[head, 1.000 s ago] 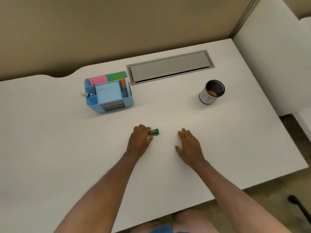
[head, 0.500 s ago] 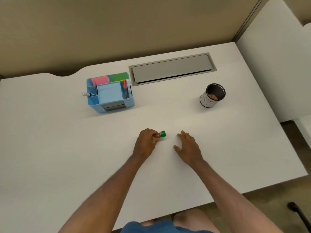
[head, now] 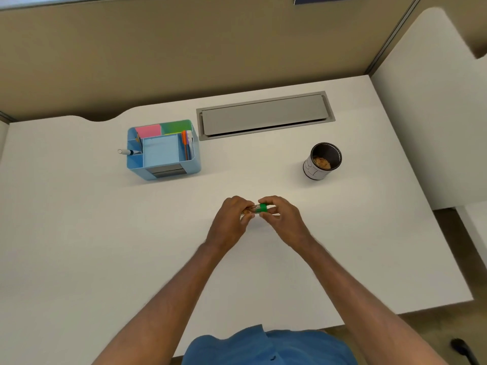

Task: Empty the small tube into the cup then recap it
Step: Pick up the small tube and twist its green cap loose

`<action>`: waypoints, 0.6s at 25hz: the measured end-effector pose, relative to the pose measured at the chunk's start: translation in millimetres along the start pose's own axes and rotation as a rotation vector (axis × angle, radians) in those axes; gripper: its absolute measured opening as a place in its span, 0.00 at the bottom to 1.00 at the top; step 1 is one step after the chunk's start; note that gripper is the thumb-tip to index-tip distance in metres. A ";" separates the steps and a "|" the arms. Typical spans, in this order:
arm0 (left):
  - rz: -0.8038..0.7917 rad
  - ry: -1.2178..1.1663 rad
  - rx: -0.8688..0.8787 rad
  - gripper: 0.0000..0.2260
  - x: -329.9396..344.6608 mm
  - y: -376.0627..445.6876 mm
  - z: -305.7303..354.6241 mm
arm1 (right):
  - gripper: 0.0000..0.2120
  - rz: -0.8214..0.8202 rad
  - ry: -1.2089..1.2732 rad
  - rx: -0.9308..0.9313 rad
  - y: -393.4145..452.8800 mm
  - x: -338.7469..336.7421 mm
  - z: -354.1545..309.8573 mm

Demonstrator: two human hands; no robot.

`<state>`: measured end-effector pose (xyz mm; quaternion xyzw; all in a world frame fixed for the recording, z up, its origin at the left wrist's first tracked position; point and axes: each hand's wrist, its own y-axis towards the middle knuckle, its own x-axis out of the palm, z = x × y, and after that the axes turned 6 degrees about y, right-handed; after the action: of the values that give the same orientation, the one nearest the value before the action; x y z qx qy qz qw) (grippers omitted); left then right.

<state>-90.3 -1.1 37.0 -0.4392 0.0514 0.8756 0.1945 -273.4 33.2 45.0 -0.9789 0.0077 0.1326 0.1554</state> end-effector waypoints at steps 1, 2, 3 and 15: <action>-0.003 0.000 0.011 0.11 -0.4 1.3 2.2 | 0.15 -0.004 0.011 0.000 1.6 -4.0 -0.4; -0.012 -0.005 0.018 0.12 -0.6 3.3 4.7 | 0.14 -0.008 0.024 0.007 3.0 -8.5 -0.9; -0.022 -0.013 0.025 0.13 -0.4 5.2 7.0 | 0.14 -0.016 0.034 0.013 4.7 -12.6 -1.5; -0.038 0.024 0.078 0.10 -1.8 21.0 24.0 | 0.12 -0.056 0.019 0.029 13.1 -33.8 -4.1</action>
<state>-115.4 -14.7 51.4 -0.4427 0.0793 0.8637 0.2274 -305.7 18.6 53.7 -0.9775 -0.0161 0.1190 0.1733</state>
